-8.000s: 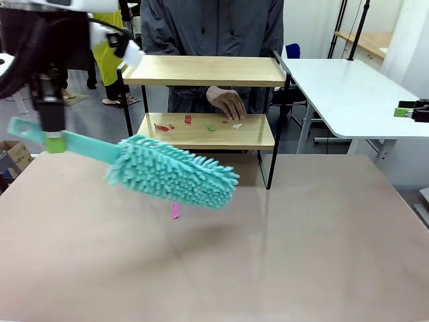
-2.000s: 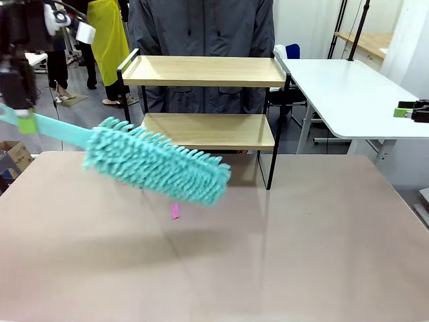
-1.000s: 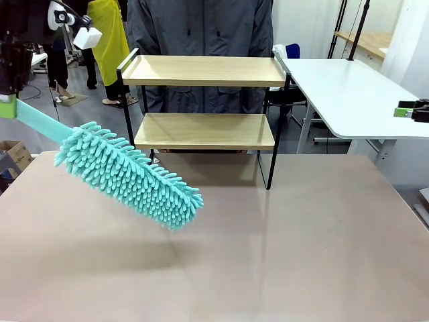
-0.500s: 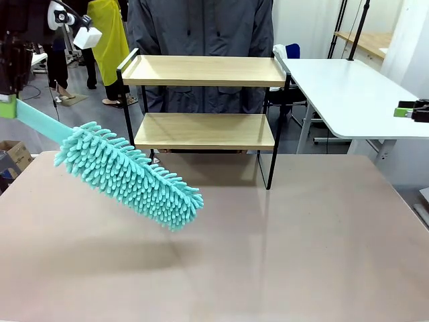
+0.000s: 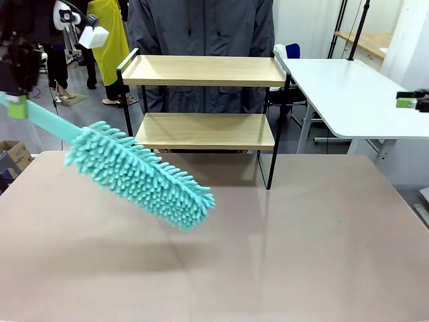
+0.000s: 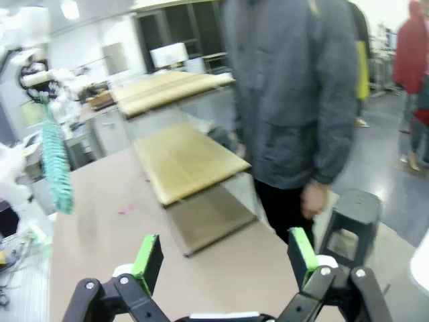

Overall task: Clean the shelf.
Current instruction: Hand the Duster back to the human.

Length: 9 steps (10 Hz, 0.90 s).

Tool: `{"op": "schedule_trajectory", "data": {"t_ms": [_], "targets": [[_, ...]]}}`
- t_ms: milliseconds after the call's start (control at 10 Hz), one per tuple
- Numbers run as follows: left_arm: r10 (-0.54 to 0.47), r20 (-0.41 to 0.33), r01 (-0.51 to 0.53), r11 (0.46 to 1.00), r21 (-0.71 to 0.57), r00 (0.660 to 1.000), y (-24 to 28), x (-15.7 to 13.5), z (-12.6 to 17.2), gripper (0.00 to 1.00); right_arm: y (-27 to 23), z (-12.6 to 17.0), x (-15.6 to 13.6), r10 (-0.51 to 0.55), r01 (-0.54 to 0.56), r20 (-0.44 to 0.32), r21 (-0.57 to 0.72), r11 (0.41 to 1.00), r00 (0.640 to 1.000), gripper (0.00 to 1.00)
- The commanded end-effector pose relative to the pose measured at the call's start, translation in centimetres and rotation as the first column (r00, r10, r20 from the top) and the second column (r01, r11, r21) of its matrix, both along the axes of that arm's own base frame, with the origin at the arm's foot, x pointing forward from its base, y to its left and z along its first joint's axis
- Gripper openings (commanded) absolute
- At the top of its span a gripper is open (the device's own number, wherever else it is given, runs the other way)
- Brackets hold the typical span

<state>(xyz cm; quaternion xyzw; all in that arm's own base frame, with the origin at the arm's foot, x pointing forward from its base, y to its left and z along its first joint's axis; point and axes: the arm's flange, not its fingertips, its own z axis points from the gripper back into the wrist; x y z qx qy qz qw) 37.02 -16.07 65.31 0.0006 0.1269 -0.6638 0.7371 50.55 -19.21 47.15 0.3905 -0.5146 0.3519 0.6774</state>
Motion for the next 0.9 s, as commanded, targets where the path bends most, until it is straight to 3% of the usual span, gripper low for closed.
{"op": "schedule_trajectory", "data": {"t_ms": [0, 200, 400, 500, 700, 800], "targets": [[-0.057, 0.041, 0.063, 0.983, -0.172, 0.998, -1.2, -0.1, -2.7, 0.13, 5.6, 4.5, -2.9, 0.139, -0.139, -0.050, -0.002, 0.990, 0.989, 1.00], [-0.034, 0.147, 0.079, 0.946, -0.316, 0.988, -1.5, -0.3, -4.8, 0.13, 11.8, 3.8, -4.4, 0.245, -0.246, -0.102, 0.002, 0.969, 0.964, 1.00], [-0.056, 0.197, 0.143, 0.875, -0.463, 0.979, -2.0, -0.3, -7.1, 0.13, 17.6, 0.8, -5.6, 0.335, -0.332, -0.111, 0.045, 0.942, 0.936, 1.00], [-0.014, 0.239, 0.135, 0.857, -0.497, 0.971, -2.4, -0.6, -8.2, 0.13, 19.2, -0.5, -6.0, 0.357, -0.349, -0.107, 0.081, 0.933, 0.928, 1.00], [-0.013, 0.251, 0.149, 0.833, -0.532, 0.968, -2.7, -0.6, -9.5, 0.13, 19.9, -2.4, -5.3, 0.335, -0.326, -0.047, 0.135, 0.936, 0.941, 1.00], [-0.030, 0.252, 0.163, 0.836, -0.524, 0.967, -2.4, -0.5, -9.1, 0.13, 18.2, -1.6, -4.8, 0.320, -0.300, -0.111, 0.164, 0.940, 0.941, 1.00]]}}
